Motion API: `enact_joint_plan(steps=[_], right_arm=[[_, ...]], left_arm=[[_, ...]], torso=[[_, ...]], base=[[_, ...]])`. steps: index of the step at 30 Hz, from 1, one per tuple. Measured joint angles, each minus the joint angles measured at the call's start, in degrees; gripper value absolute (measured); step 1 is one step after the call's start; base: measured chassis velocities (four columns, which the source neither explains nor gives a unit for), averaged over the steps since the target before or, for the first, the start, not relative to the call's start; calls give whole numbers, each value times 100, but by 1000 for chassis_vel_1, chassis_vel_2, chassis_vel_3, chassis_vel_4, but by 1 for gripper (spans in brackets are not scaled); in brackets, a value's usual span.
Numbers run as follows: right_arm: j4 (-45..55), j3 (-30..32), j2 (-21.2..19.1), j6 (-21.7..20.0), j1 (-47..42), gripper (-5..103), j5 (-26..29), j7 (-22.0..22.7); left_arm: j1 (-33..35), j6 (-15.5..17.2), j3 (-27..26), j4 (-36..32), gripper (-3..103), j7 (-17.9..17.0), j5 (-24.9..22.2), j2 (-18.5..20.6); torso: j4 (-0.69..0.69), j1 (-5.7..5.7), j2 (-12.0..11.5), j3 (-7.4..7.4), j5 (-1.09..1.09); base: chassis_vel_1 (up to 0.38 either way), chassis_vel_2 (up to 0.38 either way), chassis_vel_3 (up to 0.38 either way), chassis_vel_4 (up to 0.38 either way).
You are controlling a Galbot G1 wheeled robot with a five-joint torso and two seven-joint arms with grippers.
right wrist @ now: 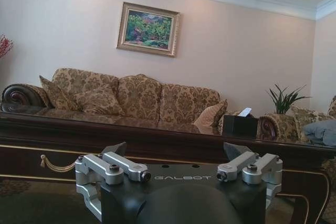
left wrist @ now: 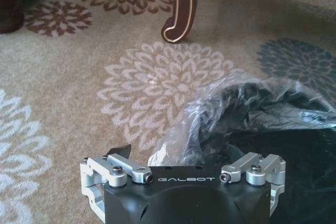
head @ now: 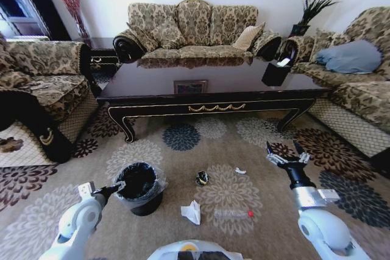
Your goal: Move to the front of the table and pick up the trash from the floor, then place it into the trash bin.
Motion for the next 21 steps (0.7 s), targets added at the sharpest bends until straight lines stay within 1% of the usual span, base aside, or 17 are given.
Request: enact_joint_plan(steps=[2, 5, 6, 8, 10, 12, 13, 14, 15, 16, 18, 19, 21], right_arm=[[1, 0, 5, 0, -7, 100, -2, 0], [11, 2, 8, 12, -30, 100, -8, 0], [11, 2, 8, 12, -30, 100, -8, 0], [22, 7, 9, 21, -44, 100, -9, 0], [26, 9, 9, 23, -49, 100, -9, 0], [37, 14, 7, 31, -68, 100, -14, 0], [44, 15, 5, 32, -72, 100, -15, -1], [44, 15, 5, 32, -72, 100, -15, -1], [49, 15, 3, 32, -74, 100, -15, -1], [54, 15, 1, 33, -75, 100, -15, -1], [60, 16, -5, 34, -76, 100, -15, -2], [60, 16, -5, 34, -76, 100, -15, -2], [60, 16, -6, 36, -76, 100, -19, -2]], left_arm=[[-7, -11, 10, 47, 103, 3, 1, -4], [-14, -67, 40, 181, 95, 46, 7, -28], [-14, -67, 40, 181, 95, 46, 7, -28], [-13, -127, 54, 229, 84, 114, 70, -50], [-8, -145, 57, 233, 84, 131, 87, -57], [25, -188, 62, 224, 62, 159, 133, -69], [31, -192, 60, 217, 57, 159, 137, -69], [31, -192, 60, 217, 57, 159, 137, -69], [35, -198, 57, 213, 51, 159, 142, -69], [40, -203, 52, 211, 51, 159, 148, -68], [48, -209, 46, 209, 40, 159, 159, -65], [48, -209, 46, 209, 40, 159, 159, -65], [50, -213, 46, 211, 29, 160, 171, -65]], torso=[[0, 0, 0, 0, 0], [0, 0, 0, 0, 0], [0, 0, 0, 0, 0], [0, 0, 0, 0, 0], [0, 0, 0, 0, 0], [0, 0, 0, 0, 0], [0, 0, 0, 0, 0], [0, 0, 0, 0, 0], [0, 0, 0, 0, 0], [0, 0, 0, 0, 0], [0, 0, 0, 0, 0], [0, 0, 0, 0, 0], [-1, 0, 0, 0, 0]], base=[[0, 0, 0, 0], [0, 0, 0, 0], [0, 0, 0, 0], [0, 0, 0, 0], [0, 0, 0, 0], [0, 0, 0, 0], [0, 0, 0, 0], [0, 0, 0, 0], [0, 0, 0, 0], [0, 0, 0, 0], [0, 0, 0, 0], [0, 0, 0, 0], [0, 0, 0, 0]])
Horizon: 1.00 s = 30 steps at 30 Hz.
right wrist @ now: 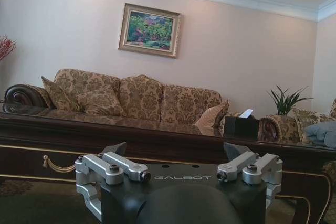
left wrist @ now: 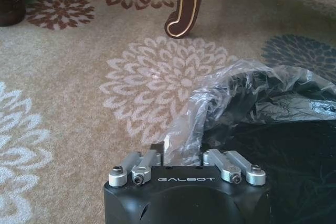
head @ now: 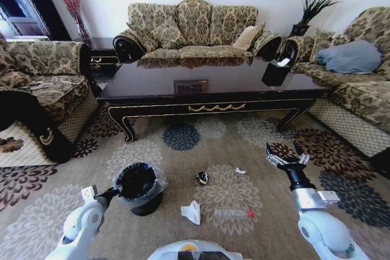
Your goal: Move to the front of the table and pick up the trash from the floor, then place it into the trash bin.
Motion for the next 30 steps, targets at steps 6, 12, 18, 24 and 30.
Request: enact_joint_plan(steps=[6, 12, 18, 24, 30], right_arm=[[-4, -9, 3, 16, -6, 100, -20, -4], [-65, -64, 6, 13, -5, 100, -49, 38], [-246, -287, 6, -158, 54, 100, 9, 321], [-483, -522, -109, -316, 178, 100, 126, 384], [-1066, -854, -626, -222, 302, 100, -102, -44]], left_arm=[[6, -10, 9, 33, 13, -6, 68, -1], [39, -40, -48, 5, 4, -33, 102, 7], [43, -63, -419, -284, 4, -152, -190, 166], [43, -33, -800, -611, 4, -256, -523, 410], [152, 19, -991, -950, 4, -337, -775, 503]], torso=[[0, 0, 0, 0, 0], [0, 0, 0, 1, -3], [1, 0, 0, 1, 0], [1, 0, -1, 1, 0], [1, 0, 0, 1, 0]], base=[[0, 0, 0, 0], [0, 0, 0, 0], [0, 0, 0, 0], [0, 0, 0, 0], [0, 0, 0, 0]])
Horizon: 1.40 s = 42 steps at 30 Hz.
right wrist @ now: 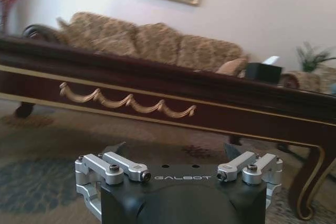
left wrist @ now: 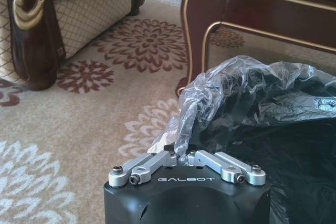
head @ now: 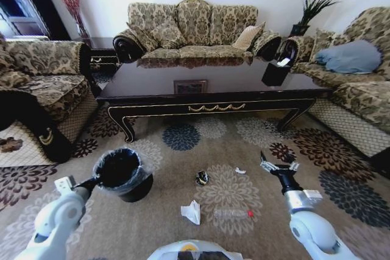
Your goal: Move to the front of the table and pick up the trash from the floor, then place it into the trash bin.
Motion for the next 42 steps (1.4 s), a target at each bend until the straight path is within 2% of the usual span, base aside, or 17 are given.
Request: enact_joint_plan(steps=[1, 2, 5, 6, 10, 11, 12, 14, 15, 18, 19, 22, 23, 25, 31, 37, 42], right_arm=[[-217, -88, -170, 116, 64, 100, -107, -265], [-217, -88, -170, 116, 64, 100, -107, -265], [-829, -364, -659, 458, 301, 100, -289, -1020], [-829, -364, -659, 458, 301, 100, -289, -1020], [-1659, -679, -1313, 1219, 576, 100, -131, -2718], [-1962, -772, -1494, 1527, 698, 100, -115, -3490], [-1962, -772, -1494, 1527, 698, 100, -115, -3490], [-2396, -1002, -1687, 1821, 966, 100, -141, -4433], [-2396, -1002, -1687, 1821, 966, 100, -141, -4433], [-3005, -1482, -1683, 2042, 1452, 100, -213, -5349], [-3005, -1482, -1683, 2042, 1452, 100, -213, -5349], [-3318, -1709, -1566, 2153, 1686, 100, -386, -5748], [-3578, -1878, -1430, 2237, 1881, 100, -598, -5971], [-3744, -1993, -1323, 2279, 2016, 100, -693, -6126], [-4242, -2344, -957, 2371, 2498, 100, -1141, -6524], [-4674, -2466, -721, 2452, 2810, 100, -1496, -6759], [-5361, -2399, -416, 2716, 3082, 100, -2012, -6829]], left_arm=[[30, 12, -3, -77, 4, -8, -1, -20], [30, 12, -3, -77, 4, -8, -1, -20], [106, 57, 1, -290, 4, -18, -4, -72], [106, 57, 1, -290, 4, -18, -4, -72], [186, 89, -134, -424, 4, -36, -73, -34], [232, 96, -227, -475, 4, -41, -131, -9], [232, 96, -227, -475, 4, -41, -131, -9], [318, 101, -357, -564, 4, -46, -179, 8], [318, 101, -357, -564, 4, -46, -179, 8], [434, 110, -484, -717, 4, -47, -192, -2], [434, 110, -484, -717, 4, -47, -192, -2], [502, 117, -549, -808, 4, -47, -194, -12], [575, 123, -625, -883, 4, -48, -199, -14], [635, 124, -679, -922, 4, -50, -202, -15], [824, 131, -825, -1053, 4, -55, -204, -19], [962, 134, -903, -1143, 4, -62, -200, -24], [1095, 137, -933, -1237, 4, -68, -175, -53]], torso=[[0, 0, 0, 0, 1], [0, 0, 0, 0, 1], [0, 0, 0, 0, 1], [0, 0, 0, 0, 1], [1, 0, 0, 0, 0], [1, 0, 0, 0, 1], [1, 0, 0, 0, 1], [0, 0, 0, 0, 0], [0, 0, 0, 0, 0], [1, 0, 0, 0, 0], [1, 0, 0, 0, 0], [0, 0, 0, 0, 0], [-1, 0, 0, 0, 4], [1, 0, 0, -1, -2], [1, 0, 0, 0, -2], [0, 0, 0, -1, 0], [0, 0, 0, 0, 0]], base=[[0, 0, 0, 0], [0, 0, 0, 0], [0, 0, 0, 0], [0, 0, 0, 0], [0, 0, 0, 0], [0, 0, 0, 0], [0, 0, 0, 0], [0, 0, 0, 0], [0, 0, 0, 0], [0, 0, 0, 0], [0, 0, 0, 0], [0, 0, 0, 0], [0, 0, 0, 0], [0, 0, 0, 0], [0, 0, 0, 0], [0, 0, 0, 0], [0, 0, 0, 0]])
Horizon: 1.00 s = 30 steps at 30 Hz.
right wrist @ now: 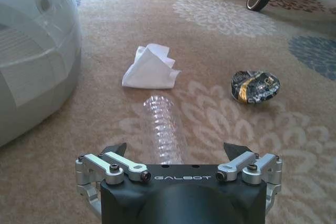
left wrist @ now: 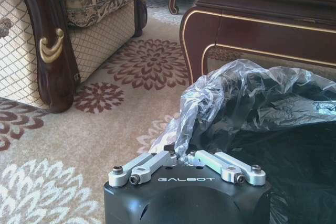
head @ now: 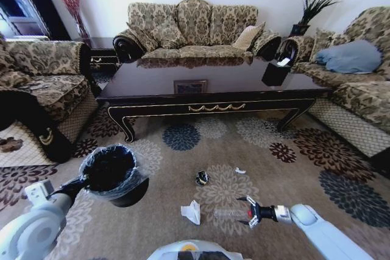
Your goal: Move to the front of the table and pick up the trash from the floor, then place it into the trash bin.
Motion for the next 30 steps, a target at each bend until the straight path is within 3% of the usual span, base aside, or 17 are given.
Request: enact_joint_plan(steps=[12, 20, 24, 30], right_arm=[[-468, 76, 357, 234, 151, 100, -536, 212], [-579, 152, 488, 312, 125, 103, -755, 124], [-664, 390, 570, 481, 151, 85, -1288, 61], [-739, 541, 616, 603, 187, 68, -1641, 46]], left_arm=[[132, 1, -20, -52, 4, -5, 49, -32], [195, 0, -56, -122, 4, -5, 46, -58], [204, -1, -31, -163, 4, -5, 44, -80], [214, -6, 12, -177, 4, -5, 51, -99]], torso=[[0, 0, 0, 0, -1], [0, 0, 0, 0, -1], [0, 0, 0, 0, 0], [0, 0, 0, 0, 0]], base=[[0, 0, 0, 0], [0, 0, 0, 0], [0, 0, 0, 0], [0, 0, 0, 0]])
